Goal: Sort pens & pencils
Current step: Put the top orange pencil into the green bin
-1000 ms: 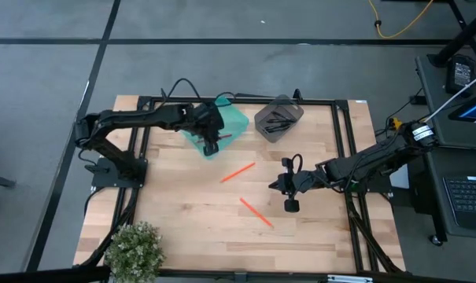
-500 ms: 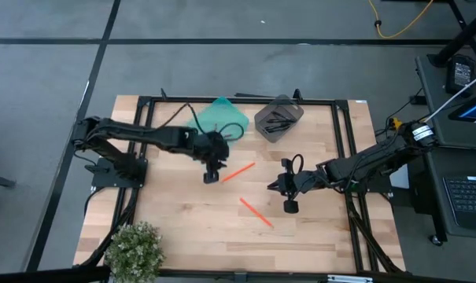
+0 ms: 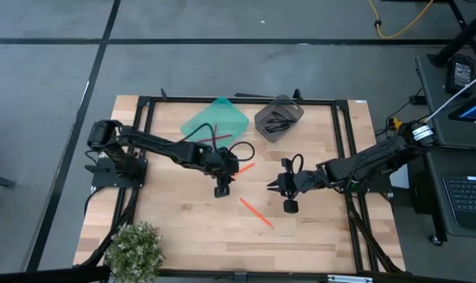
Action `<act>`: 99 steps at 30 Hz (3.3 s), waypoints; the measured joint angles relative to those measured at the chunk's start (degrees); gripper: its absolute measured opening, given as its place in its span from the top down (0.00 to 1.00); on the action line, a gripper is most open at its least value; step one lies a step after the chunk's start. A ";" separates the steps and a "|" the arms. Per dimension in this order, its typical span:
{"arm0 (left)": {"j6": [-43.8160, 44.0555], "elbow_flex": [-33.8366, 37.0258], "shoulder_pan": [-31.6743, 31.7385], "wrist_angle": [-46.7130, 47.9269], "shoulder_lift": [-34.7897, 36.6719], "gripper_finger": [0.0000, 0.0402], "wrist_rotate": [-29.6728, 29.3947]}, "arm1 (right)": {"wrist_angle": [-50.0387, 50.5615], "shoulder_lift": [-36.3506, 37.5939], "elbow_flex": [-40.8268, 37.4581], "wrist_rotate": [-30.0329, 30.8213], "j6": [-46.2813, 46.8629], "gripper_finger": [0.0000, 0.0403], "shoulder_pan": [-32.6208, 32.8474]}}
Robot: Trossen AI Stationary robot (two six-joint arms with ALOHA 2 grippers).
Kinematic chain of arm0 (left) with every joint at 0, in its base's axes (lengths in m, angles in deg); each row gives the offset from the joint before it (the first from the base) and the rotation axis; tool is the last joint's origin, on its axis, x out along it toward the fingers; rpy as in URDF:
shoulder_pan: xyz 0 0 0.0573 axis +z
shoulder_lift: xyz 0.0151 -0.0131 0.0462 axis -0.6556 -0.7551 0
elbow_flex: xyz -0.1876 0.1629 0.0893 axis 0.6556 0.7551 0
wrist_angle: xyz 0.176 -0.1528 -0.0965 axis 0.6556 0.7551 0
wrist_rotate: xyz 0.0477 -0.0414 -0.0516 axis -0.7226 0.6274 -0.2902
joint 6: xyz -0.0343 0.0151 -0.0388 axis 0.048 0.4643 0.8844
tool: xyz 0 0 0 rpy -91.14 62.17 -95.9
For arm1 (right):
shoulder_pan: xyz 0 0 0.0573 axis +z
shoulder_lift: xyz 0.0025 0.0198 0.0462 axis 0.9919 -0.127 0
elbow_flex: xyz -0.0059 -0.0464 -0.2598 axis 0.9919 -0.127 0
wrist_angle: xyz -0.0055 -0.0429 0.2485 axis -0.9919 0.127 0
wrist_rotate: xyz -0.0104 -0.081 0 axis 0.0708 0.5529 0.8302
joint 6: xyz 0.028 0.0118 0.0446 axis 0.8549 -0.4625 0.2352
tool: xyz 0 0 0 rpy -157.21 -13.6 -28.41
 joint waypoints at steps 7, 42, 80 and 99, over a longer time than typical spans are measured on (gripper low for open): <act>3.96 0.00 2.42 -1.67 -1.73 0.77 -0.05 | 0.00 0.00 0.00 0.00 -0.02 0.88 0.02; 5.26 0.02 5.75 -2.78 -7.37 0.77 0.95 | 0.55 -0.02 -0.02 0.02 -0.31 0.88 0.00; 2.56 -10.09 6.69 4.93 -18.53 0.77 0.95 | 1.31 -0.02 -0.02 3.04 -0.38 0.88 0.00; 6.74 -10.19 7.43 5.21 -21.40 0.84 2.04 | 1.38 -0.02 -0.02 3.03 -0.51 0.88 0.00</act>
